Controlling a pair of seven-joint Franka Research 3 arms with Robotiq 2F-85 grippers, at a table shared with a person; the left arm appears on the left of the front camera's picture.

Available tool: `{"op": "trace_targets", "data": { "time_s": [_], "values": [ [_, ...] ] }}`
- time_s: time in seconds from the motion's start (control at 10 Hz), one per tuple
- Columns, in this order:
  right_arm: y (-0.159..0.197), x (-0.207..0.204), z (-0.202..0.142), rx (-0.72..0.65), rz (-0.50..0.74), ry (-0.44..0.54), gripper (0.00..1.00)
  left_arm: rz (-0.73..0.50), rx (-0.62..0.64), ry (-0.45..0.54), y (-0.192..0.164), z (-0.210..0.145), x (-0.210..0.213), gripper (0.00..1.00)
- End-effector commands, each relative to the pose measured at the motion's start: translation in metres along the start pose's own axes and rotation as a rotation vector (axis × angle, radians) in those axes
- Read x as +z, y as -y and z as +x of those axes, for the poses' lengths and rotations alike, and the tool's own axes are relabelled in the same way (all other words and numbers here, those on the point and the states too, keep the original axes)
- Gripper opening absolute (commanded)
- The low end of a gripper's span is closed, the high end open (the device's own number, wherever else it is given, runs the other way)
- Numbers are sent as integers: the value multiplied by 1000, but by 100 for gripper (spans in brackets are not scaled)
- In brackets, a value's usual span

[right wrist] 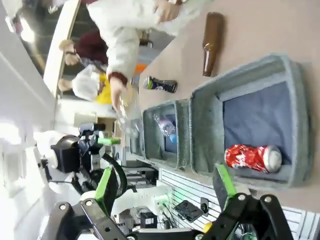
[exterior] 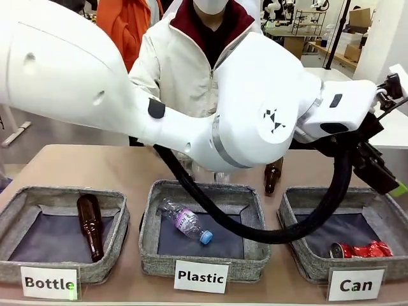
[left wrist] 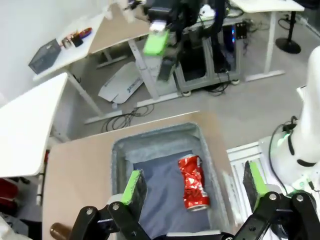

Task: Sort the can waste into the basket.
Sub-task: Pick up the can waste from the table and place it in the right Fabric basket.

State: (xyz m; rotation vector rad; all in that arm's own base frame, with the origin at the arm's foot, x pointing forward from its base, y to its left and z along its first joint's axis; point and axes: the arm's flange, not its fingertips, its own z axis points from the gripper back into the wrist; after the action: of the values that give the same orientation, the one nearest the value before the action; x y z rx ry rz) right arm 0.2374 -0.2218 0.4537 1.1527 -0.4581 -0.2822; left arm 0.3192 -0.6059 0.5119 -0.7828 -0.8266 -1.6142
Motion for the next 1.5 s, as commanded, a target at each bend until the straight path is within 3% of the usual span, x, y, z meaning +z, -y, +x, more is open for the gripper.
{"op": "trace_targets", "data": {
  "time_s": [0.0,0.6,0.9,1.1,1.4],
  "values": [
    [9,32,-9,-6,-8,36,100,8,21,-6,-23,13,-10,100],
    [11,37,-12,22,24,49,100,26,36,-22,-20,9,-13,100],
    [8,27,-10,30,22,24,100,51,39,-58,-25,6,9,100],
    [1,2,-2,42,-5,-44,100,93,81,-86,-30,-4,57,100],
    [-23,-67,18,57,-8,-183,100,165,246,-174,-41,-44,168,100]
  ]
}}
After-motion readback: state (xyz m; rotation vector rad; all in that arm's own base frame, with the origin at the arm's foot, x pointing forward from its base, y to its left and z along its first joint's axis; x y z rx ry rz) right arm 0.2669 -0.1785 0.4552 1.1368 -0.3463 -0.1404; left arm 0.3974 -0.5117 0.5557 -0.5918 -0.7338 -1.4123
